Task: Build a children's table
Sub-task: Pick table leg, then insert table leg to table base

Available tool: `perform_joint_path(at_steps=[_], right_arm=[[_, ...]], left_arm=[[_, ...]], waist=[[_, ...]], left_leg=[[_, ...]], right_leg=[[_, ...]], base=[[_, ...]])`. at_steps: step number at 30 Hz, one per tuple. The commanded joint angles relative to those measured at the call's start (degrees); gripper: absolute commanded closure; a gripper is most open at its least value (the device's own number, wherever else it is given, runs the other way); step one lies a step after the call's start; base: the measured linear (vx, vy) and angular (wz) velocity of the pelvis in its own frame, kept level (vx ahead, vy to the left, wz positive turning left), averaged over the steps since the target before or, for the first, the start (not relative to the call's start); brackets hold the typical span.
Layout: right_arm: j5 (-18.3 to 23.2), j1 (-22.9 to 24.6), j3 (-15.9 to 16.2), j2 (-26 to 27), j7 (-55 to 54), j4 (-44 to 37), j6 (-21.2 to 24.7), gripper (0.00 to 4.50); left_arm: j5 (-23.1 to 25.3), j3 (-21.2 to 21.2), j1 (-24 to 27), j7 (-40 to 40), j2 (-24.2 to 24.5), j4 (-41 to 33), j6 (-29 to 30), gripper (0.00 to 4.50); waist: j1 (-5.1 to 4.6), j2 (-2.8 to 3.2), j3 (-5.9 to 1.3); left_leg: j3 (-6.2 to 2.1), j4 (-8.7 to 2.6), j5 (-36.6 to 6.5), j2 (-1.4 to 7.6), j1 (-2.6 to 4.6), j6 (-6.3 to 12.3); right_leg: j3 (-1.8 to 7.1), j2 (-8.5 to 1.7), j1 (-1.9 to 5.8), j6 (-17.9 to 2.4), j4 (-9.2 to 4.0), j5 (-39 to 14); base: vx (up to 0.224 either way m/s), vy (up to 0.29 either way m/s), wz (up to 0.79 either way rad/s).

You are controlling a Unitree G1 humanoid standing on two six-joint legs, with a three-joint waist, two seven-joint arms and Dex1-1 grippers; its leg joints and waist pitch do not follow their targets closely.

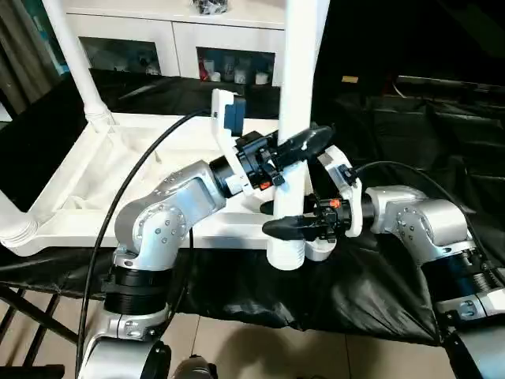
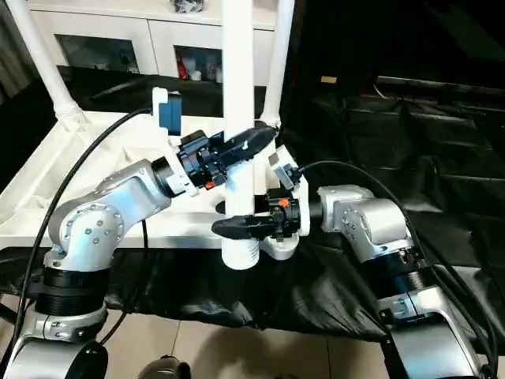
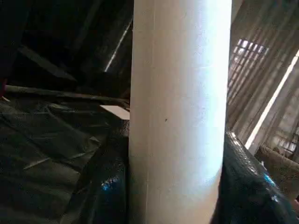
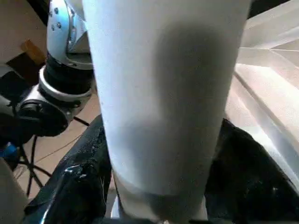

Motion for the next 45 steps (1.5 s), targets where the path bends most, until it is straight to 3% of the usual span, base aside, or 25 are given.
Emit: perform_joint_path(at_steps=[1,9,15,17,19,22,23,26,28,30,31,32,34,37,39,40,41,42,43,44,45], right_arm=[[0.35,-0.65,0.74,-0.68,0.78,0.35,0.82,1.77],[-1.42,-0.35,1.42,-0.61,1.03,1.71,-0.56,2.45],[-1.8,0.31,1.06,0.39,-0.19,1.56,-1.12,2.56],[-1.37,0.5,0.51,0.95,-0.68,1.59,-1.3,2.57],[-1.27,0.64,-0.17,1.6,-1.66,1.76,-2.02,2.57],[-1.04,1.01,-2.24,3.38,-5.0,1.72,-3.57,2.57],[-0.74,1.29,-3.65,4.29,-7.26,1.25,-4.16,2.58],[-0.67,2.48,-7.86,6.44,-14.2,-0.15,-6.96,2.59],[-0.59,3.31,-9.94,7.29,-17.41,-1.01,-8.32,2.59],[-0.64,3.65,-10.87,7.56,-18.79,-1.21,-8.92,2.59],[-1.25,4.16,-12.18,7.68,-21.41,-1.36,-9.76,2.59],[-2.18,5.41,-14.42,7.4,-25.23,-2.11,-11.25,2.59],[-2.8,6.66,-15.92,6.77,-27.91,-3.38,-10.9,2.59],[-4.51,9.02,-16.79,5.74,-31.15,-6.4,-11.05,2.59],[-6.53,10.7,-16.66,4.49,-33.52,-8.24,-11.28,2.59],[-6.53,10.7,-16.66,4.49,-33.52,-8.24,-11.28,2.59],[-7.6,11.78,-16.84,3.87,-35.89,-9.53,-10.81,2.59],[-8.16,12.42,-16.89,3.62,-37.19,-10.07,-10.34,2.59],[-8.16,12.42,-16.89,3.62,-37.19,-10.07,-10.34,2.59],[-8.87,13.41,-16.74,3.29,-38.64,-11.0,-9.56,2.59],[-8.87,13.41,-16.74,3.29,-38.64,-11.0,-9.56,2.59]], left_arm=[[-0.46,-0.57,-1.18,-0.91,0.1,-0.47,0.4,2.64],[-0.3,-0.69,-1.7,-1.42,0.47,0.09,0.2,2.64],[1.33,-1.01,-2.3,-1.36,0.58,0.49,-1.49,2.64],[1.85,-0.83,-2.46,-0.51,0.24,0.78,-2.09,2.08],[1.21,-0.26,-2.61,-0.28,-0.15,0.96,-2.01,1.93],[3.06,1.13,-3.27,1.33,-1.6,1.78,-7.13,1.74],[3.54,2.9,-4.16,3.01,-3.02,2.43,-10.47,1.51],[3.96,8.14,-6.97,9.7,-6.62,5.54,-16.97,1.47],[2.63,10.45,-8.15,10.82,-6.59,7.61,-17.21,1.47],[1.3,11.15,-8.23,9.37,-6.04,8.23,-16.73,1.47],[1.77,10.63,-7.6,6.39,-4.23,8.98,-16.97,1.47],[4.67,8.05,-5.82,0.51,-0.5,10.11,-18.44,1.47],[8.98,4.56,-4.3,-1.96,2.6,11.32,-18.89,1.47],[12.58,-0.46,-2.29,-7.73,6.08,12.72,-19.76,1.47],[16.11,-5.35,-0.88,-12.8,9.08,14.27,-22.38,1.47],[16.11,-5.35,-0.88,-12.8,9.08,14.27,-22.38,1.47],[18.9,-9.11,-0.33,-17.36,11.3,16.44,-24.96,1.47],[21.33,-11.76,-0.35,-20.05,12.63,18.62,-27.08,1.47],[21.33,-11.76,-0.35,-20.05,12.63,18.62,-27.08,1.47],[25.32,-15.72,-0.47,-24.24,14.44,22.04,-30.3,1.47],[25.32,-15.72,-0.47,-24.24,14.44,22.04,-30.3,1.47]], waist=[[-0.06,0.14,-4.57],[0.0,0.19,-4.51],[0.04,0.09,-4.53],[0.03,0.14,-4.52],[-0.05,0.28,-4.52],[-0.11,0.58,-4.58],[-0.24,0.63,-4.56],[-0.15,0.65,-4.61],[-0.26,0.79,-4.71],[-0.32,0.5,-4.61],[-0.35,0.88,-4.7],[-0.29,0.83,-4.76],[-0.48,1.01,-4.84],[-0.36,1.29,-4.89],[-0.3,1.94,-4.92],[-0.37,1.73,-4.83],[-0.36,1.93,-4.76],[-0.31,1.85,-4.7],[-0.47,2.05,-4.65],[-0.66,2.25,-4.6],[-0.68,2.06,-4.55]], left_leg=[[-0.96,-4.09,-14.94,1.28,1.64,-1.3],[-0.95,-4.12,-15.98,1.26,1.71,-1.54],[-1.03,-4.2,-15.99,1.31,1.7,-1.51],[-1.03,-4.22,-15.73,1.33,1.66,-1.51],[-1.0,-4.2,-15.91,1.32,1.69,-1.59],[-1.12,-4.21,-16.05,1.29,1.66,-1.83],[-1.02,-4.17,-16.27,1.27,1.72,-1.99],[-1.04,-4.12,-16.55,1.28,1.88,-2.4],[-1.15,-4.16,-16.29,1.04,1.67,-2.28],[-0.98,-4.13,-15.68,0.88,1.63,-1.68],[-1.0,-4.12,-15.61,0.9,1.62,-1.48],[-1.09,-4.2,-14.35,0.76,1.63,-1.33],[-0.96,-4.27,-13.75,0.85,1.83,-1.65],[-0.97,-4.39,-13.9,1.01,1.96,-2.07],[-1.03,-4.5,-14.91,1.03,1.98,-2.5],[-0.98,-4.58,-15.76,1.07,2.06,-2.71],[-1.03,-4.63,-16.2,0.95,1.93,-2.7],[-1.0,-4.69,-16.58,0.94,2.04,-2.67],[-1.03,-4.71,-16.74,0.85,1.97,-2.65],[-1.02,-4.76,-17.94,0.78,2.09,-3.04],[-0.97,-4.8,-18.2,0.76,2.16,-2.89]], right_leg=[[1.77,-2.44,3.06,-10.59,-4.1,-14.87],[1.76,-2.46,2.95,-10.29,-4.27,-16.16],[1.74,-2.55,2.99,-10.36,-4.21,-16.03],[1.76,-2.49,2.98,-10.4,-4.15,-15.65],[1.79,-2.52,2.91,-10.51,-4.17,-15.49],[1.73,-2.59,3.0,-10.39,-4.27,-15.38],[1.79,-2.5,2.88,-10.33,-4.44,-15.13],[1.75,-2.55,2.88,-10.33,-4.42,-14.83],[1.63,-2.49,3.18,-9.61,-4.29,-14.84],[1.63,-2.45,3.09,-8.87,-4.52,-15.92],[1.64,-2.39,3.04,-8.64,-4.46,-16.43],[1.63,-2.5,2.87,-7.58,-4.81,-17.31],[1.71,-2.1,2.69,-7.13,-4.47,-16.25],[1.77,-2.28,2.72,-7.67,-4.4,-14.98],[1.77,-2.26,2.71,-8.32,-4.2,-14.15],[1.81,-2.26,2.66,-8.36,-4.26,-14.22],[1.83,-2.38,2.81,-8.56,-4.3,-14.56],[1.86,-2.39,2.66,-8.05,-4.63,-15.66],[1.89,-2.39,2.63,-7.73,-4.69,-16.53],[1.94,-2.41,2.63,-7.08,-4.83,-18.24],[1.96,-2.4,2.56,-6.6,-5.12,-19.09]], base=[[0.0,0.0,0.0],[0.0,0.0,0.0],[0.0,0.0,0.0],[0.0,0.0,0.0],[0.0,0.0,0.0],[0.0,0.0,0.0],[0.0,0.0,0.0],[0.0,0.0,0.0],[0.0,0.0,0.0],[0.0,0.0,0.0],[0.0,0.0,0.0],[0.0,0.0,0.0],[0.0,0.0,0.0],[0.0,0.0,0.0],[0.0,0.0,0.0],[0.0,0.0,0.0],[0.0,0.0,0.0],[0.0,0.0,0.0],[0.0,0.0,0.0],[0.0,0.0,0.0],[0.0,0.0,0.0]])
